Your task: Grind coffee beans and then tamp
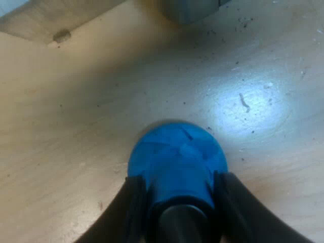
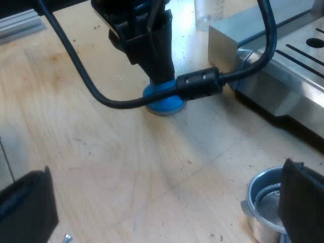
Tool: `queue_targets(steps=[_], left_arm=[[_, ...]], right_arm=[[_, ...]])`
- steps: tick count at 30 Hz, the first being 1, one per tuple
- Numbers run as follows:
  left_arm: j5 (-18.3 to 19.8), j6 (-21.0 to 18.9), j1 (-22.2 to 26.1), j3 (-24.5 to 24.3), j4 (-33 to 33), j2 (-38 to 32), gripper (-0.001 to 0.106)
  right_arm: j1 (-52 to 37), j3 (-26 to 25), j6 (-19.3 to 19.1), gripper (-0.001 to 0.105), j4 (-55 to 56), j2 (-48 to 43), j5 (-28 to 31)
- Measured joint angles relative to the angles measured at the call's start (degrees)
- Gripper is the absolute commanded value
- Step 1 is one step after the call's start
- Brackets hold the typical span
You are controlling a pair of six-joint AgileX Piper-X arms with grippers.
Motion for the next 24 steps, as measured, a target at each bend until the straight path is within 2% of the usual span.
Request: queue_targets(steps=[2, 3, 4, 6, 9, 17, 19, 21, 22, 24], left_arm=[[0.00, 0.00, 0.00, 0.00, 0.00, 0.00, 0.043], [0.00, -0.06, 0.00, 0.00, 0.00, 0.00, 0.058], [-0.12, -0.06, 0.00, 0.00, 0.00, 0.00, 0.063], [-0.15, -0.06, 0.00, 0.00, 0.00, 0.00, 0.086], [-0.23, -0.13, 0.00, -0.65, 0.54, 0.00, 0.099], [-0.49, 0.22, 0.00, -6.46, 3.94, -1.23, 0.098], [-2.48, 0.34, 0.00, -10.60, 5.21, -6.46, 0.098], [-2.89, 0.34, 0.00, -12.07, 5.22, -9.96, 0.098], [-2.92, 0.34, 0.00, -12.43, 5.22, -10.93, 0.098], [-2.95, 0.34, 0.00, -13.72, 5.10, -14.22, 0.098]], right_arm=[[0.00, 0.00, 0.00, 0.090, 0.00, 0.00, -0.14], [0.00, 0.00, 0.00, 0.090, 0.00, 0.00, -0.28], [0.00, 0.00, 0.00, 0.090, 0.00, 0.00, -0.24], [0.00, 0.00, 0.00, 0.090, 0.00, 0.00, -0.36], [0.00, 0.00, 0.00, 0.090, 0.00, 0.00, -0.45], [0.00, -0.50, 0.00, 0.090, 0.36, 0.00, 1.00], [0.00, -3.82, 1.38, 0.090, 4.32, -1.03, 2.75], [0.00, -6.99, 1.72, 0.090, 9.04, -2.38, 3.32], [0.00, -6.99, 1.80, 0.090, 9.68, -2.55, 3.37], [0.00, -12.00, 1.78, 0.090, 16.70, -4.32, 3.76]])
